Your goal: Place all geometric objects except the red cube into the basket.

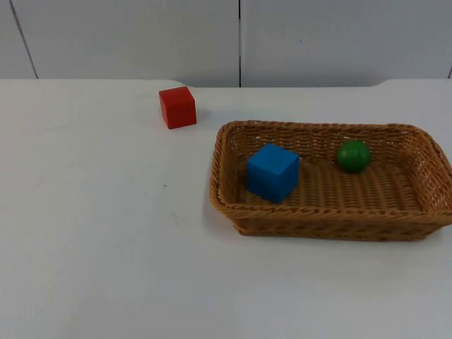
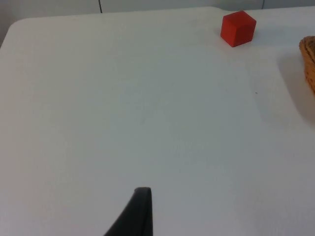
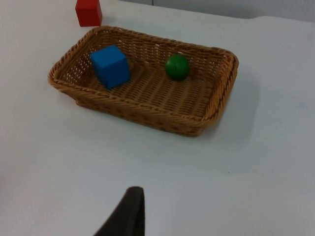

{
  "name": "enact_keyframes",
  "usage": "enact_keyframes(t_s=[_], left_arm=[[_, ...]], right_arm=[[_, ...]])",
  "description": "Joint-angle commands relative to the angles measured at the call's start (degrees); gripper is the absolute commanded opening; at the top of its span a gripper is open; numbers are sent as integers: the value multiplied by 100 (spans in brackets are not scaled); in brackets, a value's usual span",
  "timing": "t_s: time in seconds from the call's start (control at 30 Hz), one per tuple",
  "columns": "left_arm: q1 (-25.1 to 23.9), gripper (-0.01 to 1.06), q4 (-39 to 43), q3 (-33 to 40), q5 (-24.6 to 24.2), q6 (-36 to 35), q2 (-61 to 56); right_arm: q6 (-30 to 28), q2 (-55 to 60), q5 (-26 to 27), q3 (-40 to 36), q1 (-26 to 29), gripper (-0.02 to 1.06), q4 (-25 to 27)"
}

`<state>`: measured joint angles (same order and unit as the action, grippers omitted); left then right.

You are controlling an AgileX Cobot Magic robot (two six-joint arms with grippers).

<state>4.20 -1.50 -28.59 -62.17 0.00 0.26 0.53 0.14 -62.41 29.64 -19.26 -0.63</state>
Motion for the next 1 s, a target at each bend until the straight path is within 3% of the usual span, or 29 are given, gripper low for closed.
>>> enact_keyframes(t_s=[0.0, 0.1, 0.37, 0.5, 0.97], left_arm=[[-27, 102, 12, 24, 61, -86, -26], [-27, 102, 12, 24, 61, -86, -26], [-27, 102, 23, 24, 61, -86, -26], [-27, 102, 23, 24, 61, -86, -26], [-27, 102, 35, 24, 61, -86, -26]], right_arm=[[13, -14, 62, -5, -12, 105, -11], [13, -14, 60, -5, 67, 105, 8], [13, -14, 60, -5, 1259, 105, 96], [13, -14, 60, -5, 1596, 105, 63], [13, -14, 73, -5, 1673, 105, 107]])
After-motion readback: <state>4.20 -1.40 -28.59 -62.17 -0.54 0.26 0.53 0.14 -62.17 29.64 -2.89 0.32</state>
